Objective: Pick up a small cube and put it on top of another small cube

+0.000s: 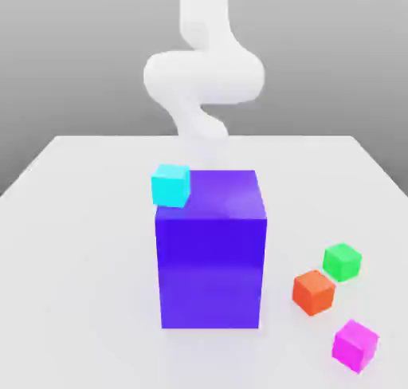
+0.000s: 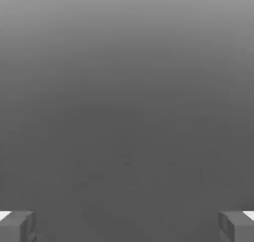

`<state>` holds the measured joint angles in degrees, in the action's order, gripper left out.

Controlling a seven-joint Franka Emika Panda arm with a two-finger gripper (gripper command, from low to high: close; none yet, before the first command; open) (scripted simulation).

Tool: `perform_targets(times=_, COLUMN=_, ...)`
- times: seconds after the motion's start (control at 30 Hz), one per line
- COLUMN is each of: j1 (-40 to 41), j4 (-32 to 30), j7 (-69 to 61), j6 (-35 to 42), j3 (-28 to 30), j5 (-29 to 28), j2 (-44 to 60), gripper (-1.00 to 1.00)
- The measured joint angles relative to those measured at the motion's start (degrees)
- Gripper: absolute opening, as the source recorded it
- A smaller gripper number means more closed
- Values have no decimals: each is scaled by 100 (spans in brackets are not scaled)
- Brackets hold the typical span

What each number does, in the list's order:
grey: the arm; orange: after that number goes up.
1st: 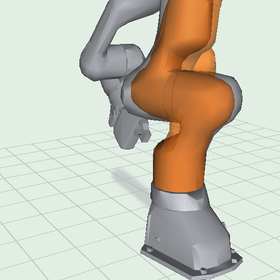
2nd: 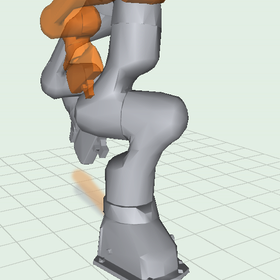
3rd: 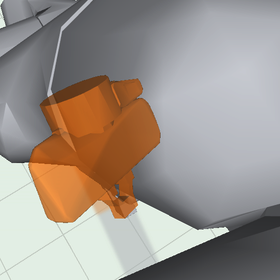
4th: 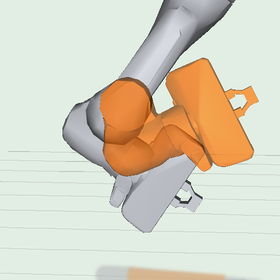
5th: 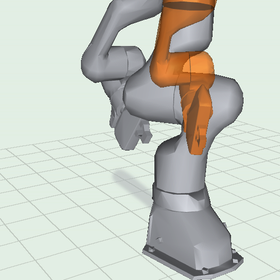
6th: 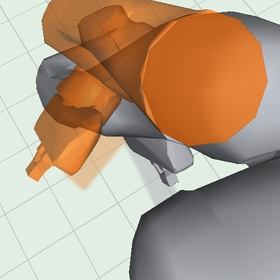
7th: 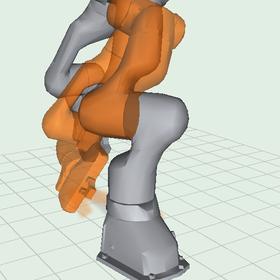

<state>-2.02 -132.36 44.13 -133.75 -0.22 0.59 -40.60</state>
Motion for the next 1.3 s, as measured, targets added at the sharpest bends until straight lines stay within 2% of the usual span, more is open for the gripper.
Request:
perform_targets(times=0.53, j1=-1031, j4=-362, j7=-962, j6=-1246, j3=-513, j5=174, j2=3357, gripper=0)
perform_targets(times=0.87, j1=-1704, j4=-586, j7=-1036, j6=-2019, j3=-734, j5=-445, j2=5449, gripper=0)
perform_targets(times=1.03, j1=-1957, j4=-449, j7=-872, j6=-2720, j3=-535, j5=-759, j2=6488, gripper=0)
perform_targets(times=1.07, j1=-1995, j4=-414, j7=-845, j6=-2852, j3=-490, j5=-794, j2=6658, gripper=-100)
perform_targets(times=1.3, j1=-2000, j4=-410, j7=-834, j6=-2868, j3=-486, j5=-809, j2=6682, gripper=-100)
